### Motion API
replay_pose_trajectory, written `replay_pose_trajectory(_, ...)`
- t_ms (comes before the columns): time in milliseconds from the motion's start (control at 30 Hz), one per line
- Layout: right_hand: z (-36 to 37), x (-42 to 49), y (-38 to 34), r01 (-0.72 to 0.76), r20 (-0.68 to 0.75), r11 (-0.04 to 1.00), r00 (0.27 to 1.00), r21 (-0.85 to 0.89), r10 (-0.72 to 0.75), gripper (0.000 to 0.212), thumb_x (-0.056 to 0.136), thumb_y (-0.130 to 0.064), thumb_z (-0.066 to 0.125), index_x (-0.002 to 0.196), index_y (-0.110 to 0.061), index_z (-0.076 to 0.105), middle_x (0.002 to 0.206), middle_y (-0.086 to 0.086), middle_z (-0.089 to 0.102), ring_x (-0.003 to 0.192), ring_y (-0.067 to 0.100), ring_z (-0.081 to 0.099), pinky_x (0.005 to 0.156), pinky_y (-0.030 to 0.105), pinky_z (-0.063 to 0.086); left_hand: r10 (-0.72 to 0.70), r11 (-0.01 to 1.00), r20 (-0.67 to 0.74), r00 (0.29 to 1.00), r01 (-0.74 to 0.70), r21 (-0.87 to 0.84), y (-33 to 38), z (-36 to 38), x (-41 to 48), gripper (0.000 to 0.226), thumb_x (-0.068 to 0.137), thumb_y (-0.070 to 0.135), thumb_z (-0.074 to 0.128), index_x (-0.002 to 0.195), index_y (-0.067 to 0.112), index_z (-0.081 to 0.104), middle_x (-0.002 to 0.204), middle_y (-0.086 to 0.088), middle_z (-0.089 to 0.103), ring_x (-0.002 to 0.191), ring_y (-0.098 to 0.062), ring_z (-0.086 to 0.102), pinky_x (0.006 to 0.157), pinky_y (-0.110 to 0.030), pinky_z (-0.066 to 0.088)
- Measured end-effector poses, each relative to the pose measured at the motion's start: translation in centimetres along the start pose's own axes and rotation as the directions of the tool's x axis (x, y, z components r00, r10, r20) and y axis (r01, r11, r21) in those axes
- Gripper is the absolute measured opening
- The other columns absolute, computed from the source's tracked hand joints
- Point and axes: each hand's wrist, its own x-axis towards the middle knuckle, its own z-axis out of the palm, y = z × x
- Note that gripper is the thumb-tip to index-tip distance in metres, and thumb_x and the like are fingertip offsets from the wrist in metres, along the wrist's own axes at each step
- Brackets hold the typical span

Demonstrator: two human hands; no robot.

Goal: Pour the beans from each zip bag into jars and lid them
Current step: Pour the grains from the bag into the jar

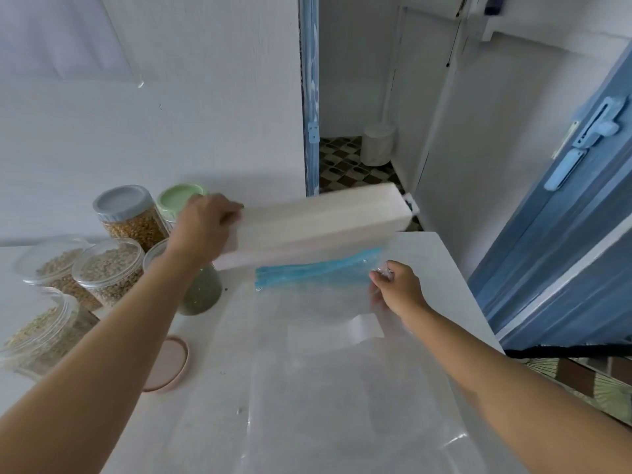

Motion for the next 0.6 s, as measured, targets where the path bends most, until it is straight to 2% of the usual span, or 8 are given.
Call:
replay_pose_trajectory(167, -0.3, -0.5, 0.5, -0.049, -0.031, 0.998, 0.998, 0.048, 0.050, 0.025, 0.101, -0.014, 0.061, 0.079, -0.002, 0.057, 0.066, -0.001, 0.058, 0.058, 0.008, 0.055, 0.041, 0.006, 0.035, -0.119, 0.991, 0.197, 0.973, 0.129, -0.041, -0.9, 4.6, -4.1, 0.021, 0.096, 0.003, 0.066, 0.114, 0.004, 0.077, 0.114, -0.016, 0.075, 0.110, -0.039, 0.065, 0.097, -0.041, 0.047)
replay_pose_trajectory(233, -0.7, -0.7, 0.8, -0.082, -0.033, 0.985, 0.996, 0.151, 0.088, 0.021, 0.099, -0.013, 0.064, 0.090, 0.005, 0.067, 0.070, 0.001, 0.066, 0.058, 0.010, 0.063, 0.050, 0.009, 0.046, -0.143, 0.986, 0.213, 0.967, 0.157, -0.052, -1.5, 5.7, -4.9, 0.020, 0.094, 0.001, 0.067, 0.111, 0.003, 0.078, 0.114, -0.017, 0.075, 0.110, -0.040, 0.066, 0.098, -0.039, 0.046)
replay_pose_trajectory(300, -1.2, -0.9, 1.0, -0.128, 0.001, 0.956, 0.991, 0.265, 0.133, 0.016, 0.095, -0.009, 0.065, 0.094, 0.005, 0.071, 0.076, 0.010, 0.075, 0.071, 0.021, 0.074, 0.078, 0.031, 0.062, -0.138, 0.987, 0.221, 0.965, 0.153, -0.053, -1.8, 6.4, -5.2, 0.020, 0.093, -0.003, 0.067, 0.109, 0.001, 0.078, 0.111, -0.018, 0.076, 0.105, -0.041, 0.067, 0.097, -0.040, 0.047)
replay_pose_trajectory(333, -1.7, -0.9, 1.3, -0.142, 0.012, 0.951, 0.990, 0.273, 0.144, 0.014, 0.093, -0.008, 0.066, 0.098, 0.003, 0.072, 0.081, 0.012, 0.076, 0.080, 0.028, 0.075, 0.088, 0.042, 0.061, -0.128, 0.988, 0.218, 0.967, 0.143, -0.053, -1.9, 6.6, -5.2, 0.020, 0.092, -0.005, 0.067, 0.108, 0.001, 0.079, 0.109, -0.019, 0.076, 0.102, -0.043, 0.068, 0.095, -0.042, 0.049)
replay_pose_trajectory(400, -2.7, -1.4, 1.5, -0.131, 0.017, 0.976, 0.991, 0.175, 0.130, 0.030, 0.089, -0.014, 0.070, 0.117, -0.005, 0.069, 0.093, 0.008, 0.076, 0.089, 0.028, 0.074, 0.090, 0.044, 0.060, -0.108, 0.992, 0.207, 0.972, 0.120, -0.049, -2.3, 7.3, -5.3, 0.022, 0.089, -0.011, 0.067, 0.101, 0.001, 0.080, 0.098, -0.020, 0.076, 0.090, -0.046, 0.068, 0.088, -0.047, 0.053)
replay_pose_trajectory(467, -3.7, -2.3, 1.7, -0.033, 0.003, 0.997, 0.999, -0.063, 0.034, 0.040, 0.088, -0.022, 0.074, 0.126, -0.020, 0.061, 0.101, 0.000, 0.070, 0.092, 0.021, 0.069, 0.078, 0.031, 0.057, -0.097, 0.994, 0.221, 0.970, 0.107, -0.031, -2.6, 8.1, -5.6, 0.025, 0.083, -0.018, 0.065, 0.087, 0.000, 0.081, 0.083, -0.021, 0.073, 0.078, -0.046, 0.066, 0.077, -0.050, 0.055)
replay_pose_trajectory(533, -4.0, -3.1, 2.1, 0.078, 0.007, 0.964, 0.997, -0.252, -0.079, 0.033, 0.087, -0.020, 0.077, 0.115, -0.026, 0.062, 0.101, 0.000, 0.066, 0.085, 0.013, 0.063, 0.068, 0.020, 0.049, -0.114, 0.993, 0.248, 0.962, 0.121, -0.014, -2.6, 8.9, -6.1, 0.024, 0.081, -0.020, 0.062, 0.082, -0.002, 0.078, 0.077, -0.018, 0.068, 0.076, -0.044, 0.063, 0.072, -0.051, 0.054)
replay_pose_trajectory(600, -3.5, -3.3, 2.6, 0.131, -0.033, 0.949, 0.989, -0.288, -0.146, 0.023, 0.084, -0.009, 0.079, 0.104, -0.015, 0.071, 0.098, 0.005, 0.069, 0.076, 0.009, 0.060, 0.070, 0.025, 0.053, -0.099, 0.995, 0.241, 0.965, 0.099, 0.013, -2.3, 9.3, -6.6, 0.025, 0.084, -0.018, 0.059, 0.086, -0.002, 0.078, 0.082, -0.018, 0.067, 0.082, -0.040, 0.058, 0.076, -0.052, 0.052)
